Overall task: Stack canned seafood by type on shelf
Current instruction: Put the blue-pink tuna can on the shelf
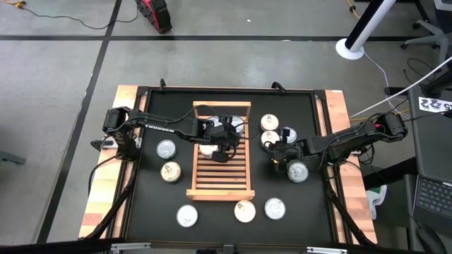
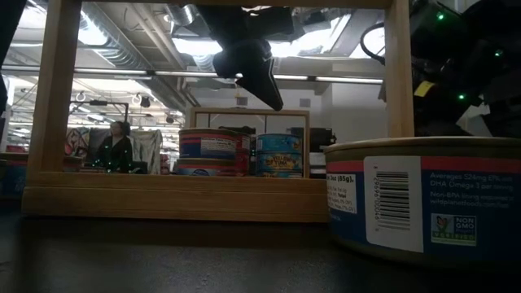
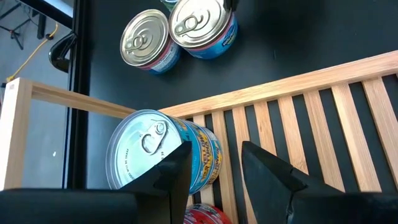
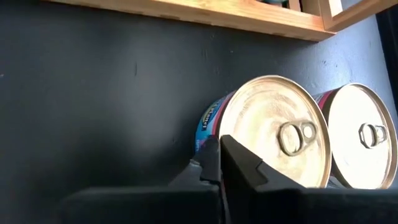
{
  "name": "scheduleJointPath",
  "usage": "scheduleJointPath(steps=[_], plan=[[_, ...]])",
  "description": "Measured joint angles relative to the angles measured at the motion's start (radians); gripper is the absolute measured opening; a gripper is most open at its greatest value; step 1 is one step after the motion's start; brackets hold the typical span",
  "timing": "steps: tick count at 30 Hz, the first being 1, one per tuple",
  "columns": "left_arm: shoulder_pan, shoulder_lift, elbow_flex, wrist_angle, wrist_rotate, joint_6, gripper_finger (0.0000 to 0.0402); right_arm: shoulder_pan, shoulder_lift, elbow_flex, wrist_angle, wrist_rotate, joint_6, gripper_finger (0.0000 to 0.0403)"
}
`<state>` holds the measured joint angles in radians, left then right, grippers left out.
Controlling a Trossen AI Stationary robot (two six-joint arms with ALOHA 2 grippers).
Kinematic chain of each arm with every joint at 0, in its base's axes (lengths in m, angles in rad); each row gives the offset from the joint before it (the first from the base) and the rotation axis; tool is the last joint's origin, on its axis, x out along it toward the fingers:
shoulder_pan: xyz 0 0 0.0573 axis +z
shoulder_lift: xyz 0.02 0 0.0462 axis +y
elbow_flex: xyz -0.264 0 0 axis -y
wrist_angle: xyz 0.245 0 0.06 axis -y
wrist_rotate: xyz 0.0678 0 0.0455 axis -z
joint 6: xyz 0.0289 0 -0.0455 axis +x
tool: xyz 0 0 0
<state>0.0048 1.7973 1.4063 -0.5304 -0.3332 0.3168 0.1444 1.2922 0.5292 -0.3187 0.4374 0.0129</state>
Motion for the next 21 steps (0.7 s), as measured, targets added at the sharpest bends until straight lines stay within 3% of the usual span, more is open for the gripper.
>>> scheduleJointPath(steps=[21], plan=[[-0.026,-0.040,0.000,-0.013,0.000,-0.004,0.0133,-0.001,0.004,-0.004,0.244,-0.038,0.001,0.0001]])
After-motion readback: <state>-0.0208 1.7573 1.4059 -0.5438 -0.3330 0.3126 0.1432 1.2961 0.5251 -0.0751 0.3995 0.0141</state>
